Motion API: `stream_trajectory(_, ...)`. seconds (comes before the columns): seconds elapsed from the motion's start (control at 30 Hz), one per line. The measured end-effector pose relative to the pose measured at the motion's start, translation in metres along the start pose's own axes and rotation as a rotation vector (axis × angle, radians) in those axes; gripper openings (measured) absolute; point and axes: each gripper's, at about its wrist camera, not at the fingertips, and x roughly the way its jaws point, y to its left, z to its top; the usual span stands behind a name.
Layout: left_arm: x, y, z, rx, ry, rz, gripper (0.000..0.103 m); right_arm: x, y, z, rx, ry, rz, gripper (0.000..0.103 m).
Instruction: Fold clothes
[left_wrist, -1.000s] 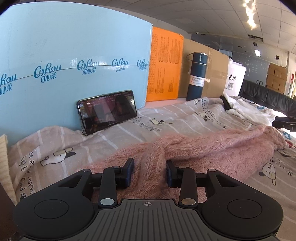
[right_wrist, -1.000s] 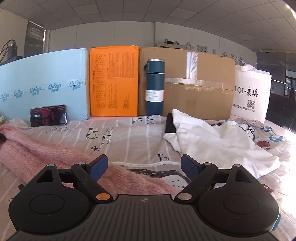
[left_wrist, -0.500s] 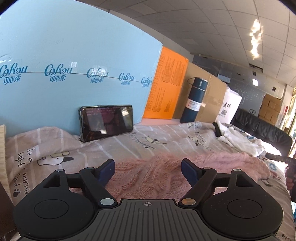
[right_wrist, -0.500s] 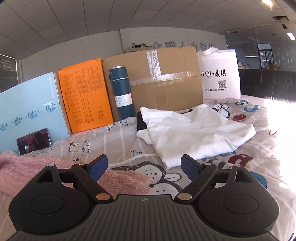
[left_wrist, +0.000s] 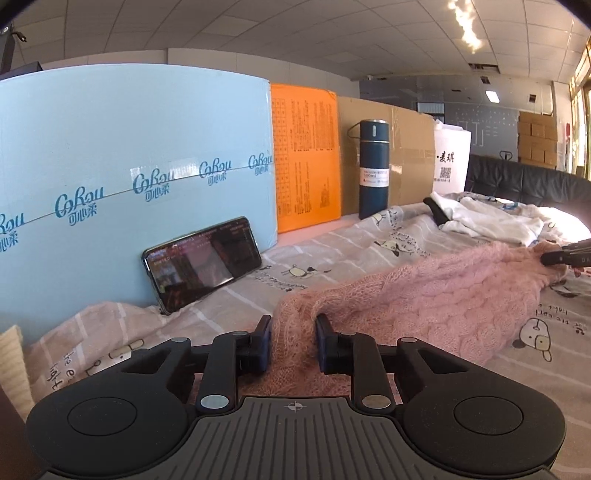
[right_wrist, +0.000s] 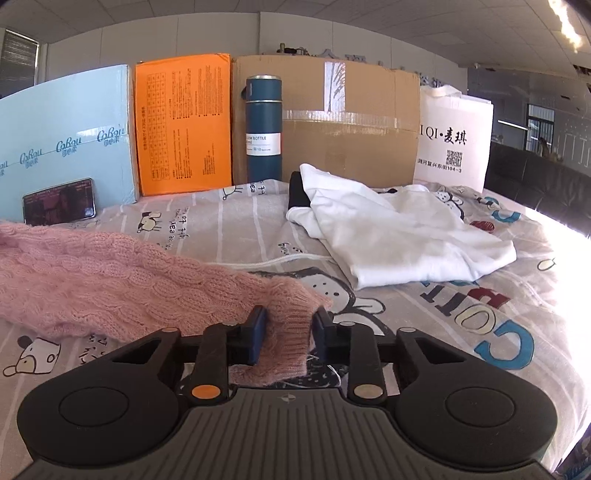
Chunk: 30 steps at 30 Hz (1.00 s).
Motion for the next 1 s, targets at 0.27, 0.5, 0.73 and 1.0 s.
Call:
stream_trajectory(0.27, 0.048, 0.007, 0.018, -0.004, 0.082, 0.084, 0.025, 0.023, 0.001, 0.025, -0.008, -0.018, -0.035, 0.012)
stream_trajectory(0.5, 0.034, 0.012, 0.020, -0.049, 0.057, 0.162, 0.084, 0.038, -0.018, 0.022, 0.154, 0.084, -0.027, 0.039)
stream_trajectory(0.73, -0.026, 0.033, 0.017, -0.344, -0.092, 0.176, 0.099, -0.017, -0.030, 0.018, 0.492, 0.024, -0.044, 0.084)
stream_trajectory(1.0, -0.044, 0.038, -0.008, -0.583, -0.166, 0.132, 0.099, 0.016, -0.020, -0.003, 0.876, 0.157, 0.239, 0.086)
